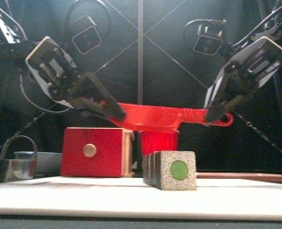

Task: Place sushi on board then cut the sushi with the knife then place the pieces on the plate
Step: Cut the sushi into 4 pieces

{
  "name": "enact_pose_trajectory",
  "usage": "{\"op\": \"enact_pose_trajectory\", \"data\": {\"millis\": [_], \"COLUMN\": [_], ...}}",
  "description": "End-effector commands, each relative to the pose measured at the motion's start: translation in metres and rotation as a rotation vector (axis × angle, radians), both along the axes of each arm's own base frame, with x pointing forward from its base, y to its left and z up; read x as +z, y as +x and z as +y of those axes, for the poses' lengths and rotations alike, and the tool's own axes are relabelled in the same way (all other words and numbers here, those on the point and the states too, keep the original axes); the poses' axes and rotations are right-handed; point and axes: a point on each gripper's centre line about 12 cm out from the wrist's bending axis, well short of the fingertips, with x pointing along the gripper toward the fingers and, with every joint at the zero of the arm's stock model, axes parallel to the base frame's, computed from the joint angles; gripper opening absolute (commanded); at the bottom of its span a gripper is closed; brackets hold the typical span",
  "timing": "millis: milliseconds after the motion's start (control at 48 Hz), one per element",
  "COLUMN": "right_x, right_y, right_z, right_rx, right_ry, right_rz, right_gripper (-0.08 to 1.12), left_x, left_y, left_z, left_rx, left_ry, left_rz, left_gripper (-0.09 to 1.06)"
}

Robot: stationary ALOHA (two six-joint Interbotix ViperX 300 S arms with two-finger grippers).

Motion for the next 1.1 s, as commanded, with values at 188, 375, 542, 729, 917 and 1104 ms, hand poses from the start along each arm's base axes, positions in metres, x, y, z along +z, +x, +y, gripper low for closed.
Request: {"op": "enact_pose_trajectory", "data": {"millis": [188, 375, 542, 729, 917, 1104], "right_x": [0.010, 0.004, 0.010, 0.009, 0.010, 0.003], "right_y": [0.010, 0.014, 0.014, 0.015, 0.017, 0.020], "right_z": [-0.011, -0.011, -0.004, -0.001, -0.003, -0.004], "right_rx": [-0.033, -0.028, -0.023, -0.019, -0.019, -0.014], "right_ry": [-0.009, -0.015, 0.006, 0.012, 0.004, -0.008], "right_rz": [-0.043, -0.022, -0.037, -0.034, -0.037, -0.020], "right_gripper": [0.17, 0.17, 0.17, 0.17, 0.17, 0.17], "left_x": [0.015, 0.016, 0.024, 0.020, 0.018, 0.012], "left_y": [0.019, 0.022, 0.023, 0.023, 0.023, 0.024], "left_z": [-0.002, 0.005, -0.001, -0.003, 0.000, 0.004], "left_rx": [-0.011, 0.002, -0.012, -0.019, -0.013, -0.001], "left_ry": [0.012, 0.018, 0.014, 0.017, 0.019, 0.021], "left_rz": [-0.016, -0.017, -0.041, -0.031, -0.027, -0.011], "left_gripper": [0.33, 0.33, 0.33, 0.33, 0.33, 0.33]}}
